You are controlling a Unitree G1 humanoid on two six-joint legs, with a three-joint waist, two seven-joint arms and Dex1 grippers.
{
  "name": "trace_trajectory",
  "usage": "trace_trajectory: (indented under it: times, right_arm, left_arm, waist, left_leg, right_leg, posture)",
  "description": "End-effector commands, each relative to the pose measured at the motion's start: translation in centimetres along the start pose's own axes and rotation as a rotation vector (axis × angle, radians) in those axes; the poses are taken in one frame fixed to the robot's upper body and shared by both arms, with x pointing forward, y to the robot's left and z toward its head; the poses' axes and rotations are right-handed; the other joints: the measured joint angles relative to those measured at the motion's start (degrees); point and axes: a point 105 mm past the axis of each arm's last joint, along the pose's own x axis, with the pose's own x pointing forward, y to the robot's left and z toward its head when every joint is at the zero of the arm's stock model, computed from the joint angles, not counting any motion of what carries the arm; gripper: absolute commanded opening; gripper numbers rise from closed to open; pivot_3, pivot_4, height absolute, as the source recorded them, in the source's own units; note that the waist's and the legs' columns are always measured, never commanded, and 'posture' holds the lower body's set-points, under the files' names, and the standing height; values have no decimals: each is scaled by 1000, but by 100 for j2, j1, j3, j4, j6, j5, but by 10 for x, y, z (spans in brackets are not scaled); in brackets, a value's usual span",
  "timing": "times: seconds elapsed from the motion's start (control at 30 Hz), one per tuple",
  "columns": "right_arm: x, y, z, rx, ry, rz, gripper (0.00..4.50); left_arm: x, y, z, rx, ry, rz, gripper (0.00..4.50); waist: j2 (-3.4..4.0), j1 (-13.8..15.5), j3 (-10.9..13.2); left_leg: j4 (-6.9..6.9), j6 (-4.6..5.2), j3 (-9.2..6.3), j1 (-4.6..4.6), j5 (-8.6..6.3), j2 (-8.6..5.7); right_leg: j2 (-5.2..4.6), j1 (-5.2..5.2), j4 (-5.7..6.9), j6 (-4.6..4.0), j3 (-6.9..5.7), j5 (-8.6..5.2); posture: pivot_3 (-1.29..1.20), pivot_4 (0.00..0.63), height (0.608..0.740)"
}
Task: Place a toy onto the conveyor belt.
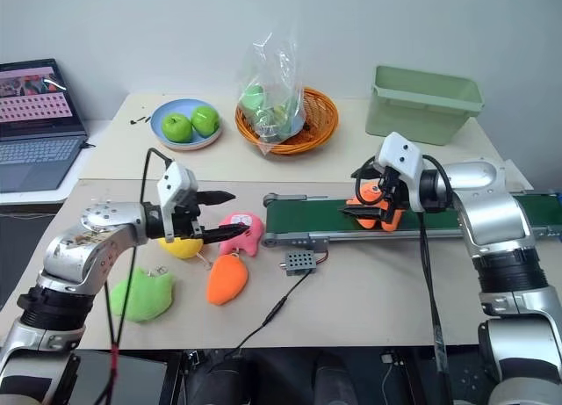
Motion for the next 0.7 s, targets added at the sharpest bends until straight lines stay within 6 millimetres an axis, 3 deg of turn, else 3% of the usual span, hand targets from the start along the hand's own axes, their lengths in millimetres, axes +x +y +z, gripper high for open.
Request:
trace_trajectory:
  times: [0.03,0.23,0.43,0.7]
  right_arm:
    - [-2,-4,11,-40,-41,-2,4500]
    - [1,3,12,-26,-60,39,4500]
    - [-1,7,30,-20,-153,76,4500]
    - [-3,10,34,-7,-172,74,4500]
  left_arm:
    - [-16,19,32,64,-89,196,4462]
    - [-30,19,40,45,-131,237,4462]
    - [-43,24,40,-36,-149,223,4462]
    - [-47,22,40,-104,-170,197,4462]
  waist:
    - [1,1,0]
    - [1,0,0]
    - [1,-3,0]
    - [1,-1,0]
  left_leg:
    - [0,0,0,2,0,-1]
    - [0,0,1,0,0,-2]
    - [0,0,2,1,0,-2]
    - [0,0,1,1,0,-2]
  right_leg:
    - [0,1,-2,0,0,0]
    - [-1,3,4,-1,2,1]
    - [-1,2,-1,-1,2,1]
    - [-1,3,2,-1,1,1]
  posture:
    - [0,150,740]
    - [0,150,740]
    - [0,150,740]
    - [0,150,740]
